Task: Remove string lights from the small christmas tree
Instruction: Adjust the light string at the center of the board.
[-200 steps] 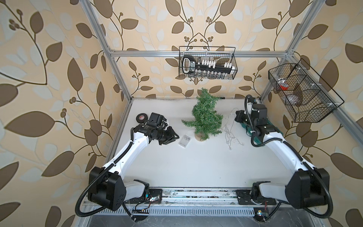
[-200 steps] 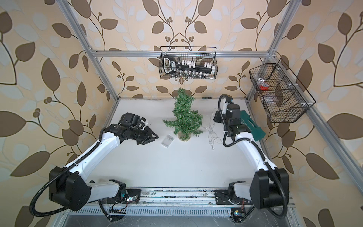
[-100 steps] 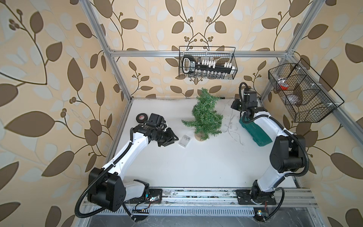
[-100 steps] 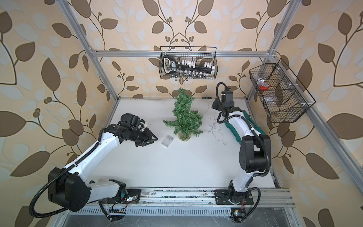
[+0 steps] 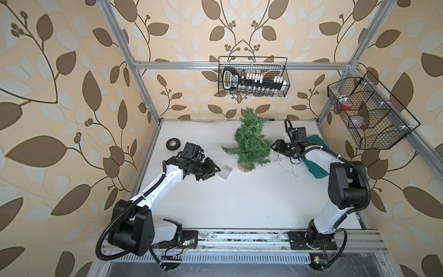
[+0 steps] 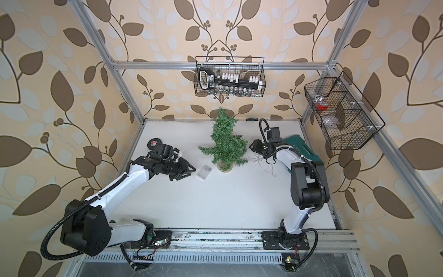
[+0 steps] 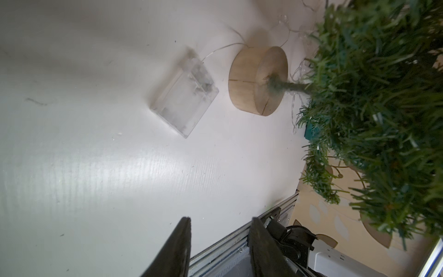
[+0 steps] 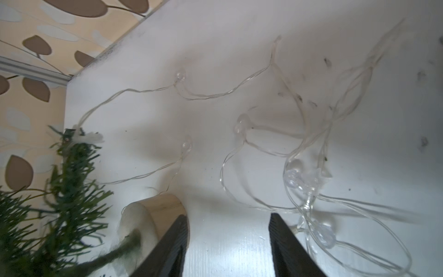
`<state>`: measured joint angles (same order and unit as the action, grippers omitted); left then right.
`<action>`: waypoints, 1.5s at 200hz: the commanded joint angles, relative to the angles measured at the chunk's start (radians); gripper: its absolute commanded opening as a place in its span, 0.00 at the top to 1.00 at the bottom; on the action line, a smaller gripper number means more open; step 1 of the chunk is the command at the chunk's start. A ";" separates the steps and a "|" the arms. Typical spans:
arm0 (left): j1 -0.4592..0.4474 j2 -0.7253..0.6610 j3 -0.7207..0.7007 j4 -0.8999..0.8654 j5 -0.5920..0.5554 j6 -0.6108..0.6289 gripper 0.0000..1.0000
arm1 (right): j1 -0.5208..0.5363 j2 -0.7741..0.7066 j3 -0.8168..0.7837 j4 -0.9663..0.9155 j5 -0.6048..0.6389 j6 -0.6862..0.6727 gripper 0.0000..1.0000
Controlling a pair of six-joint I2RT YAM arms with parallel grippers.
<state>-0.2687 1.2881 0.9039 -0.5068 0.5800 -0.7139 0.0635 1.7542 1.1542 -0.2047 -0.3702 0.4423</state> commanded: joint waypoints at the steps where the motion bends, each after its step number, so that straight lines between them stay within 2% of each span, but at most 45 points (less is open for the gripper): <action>1: -0.009 0.029 -0.003 0.128 0.024 -0.013 0.56 | 0.006 0.010 0.029 0.047 -0.130 -0.007 0.41; 20: -0.021 0.097 0.037 0.146 0.057 -0.011 0.52 | 0.020 0.030 0.044 0.050 -0.153 0.005 0.41; 54: -0.044 0.246 0.103 0.189 0.084 -0.002 0.45 | 0.017 -0.057 -0.033 0.035 -0.066 0.042 0.41; 85: -0.044 0.371 0.211 0.153 0.027 0.153 0.44 | 0.007 -0.160 -0.128 0.008 -0.020 0.103 0.43; 104: -0.044 0.490 0.303 0.097 0.017 0.197 0.51 | 0.007 -0.235 -0.203 0.019 0.002 0.150 0.44; 123: -0.044 0.579 0.379 0.012 0.052 0.183 0.63 | 0.006 -0.291 -0.239 0.003 0.053 0.147 0.45; 142: -0.045 0.517 0.317 0.010 0.018 0.153 0.63 | 0.000 -0.305 -0.231 -0.032 0.066 0.124 0.46; 169: -0.044 0.372 0.231 -0.104 -0.079 0.142 0.60 | -0.005 -0.312 -0.221 -0.063 0.068 0.106 0.46; 189: -0.045 0.277 0.122 -0.091 -0.033 0.090 0.55 | -0.010 -0.321 -0.238 -0.064 0.069 0.108 0.46; 222: -0.046 0.106 -0.093 0.064 -0.001 -0.038 0.52 | -0.013 -0.311 -0.253 -0.061 0.062 0.110 0.46; 256: -0.053 0.099 -0.218 0.268 0.059 -0.195 0.52 | -0.020 -0.315 -0.252 -0.070 0.059 0.108 0.46; 292: -0.061 0.146 -0.249 0.410 0.037 -0.259 0.54 | -0.024 -0.326 -0.256 -0.077 0.059 0.107 0.46; 300: -0.061 0.203 -0.250 0.453 0.040 -0.279 0.55 | -0.024 -0.330 -0.258 -0.079 0.060 0.108 0.46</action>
<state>-0.3218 1.4212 0.6582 -0.2359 0.6010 -0.9089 0.0425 1.4521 0.9169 -0.2581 -0.3176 0.5575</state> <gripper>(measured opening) 0.459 0.539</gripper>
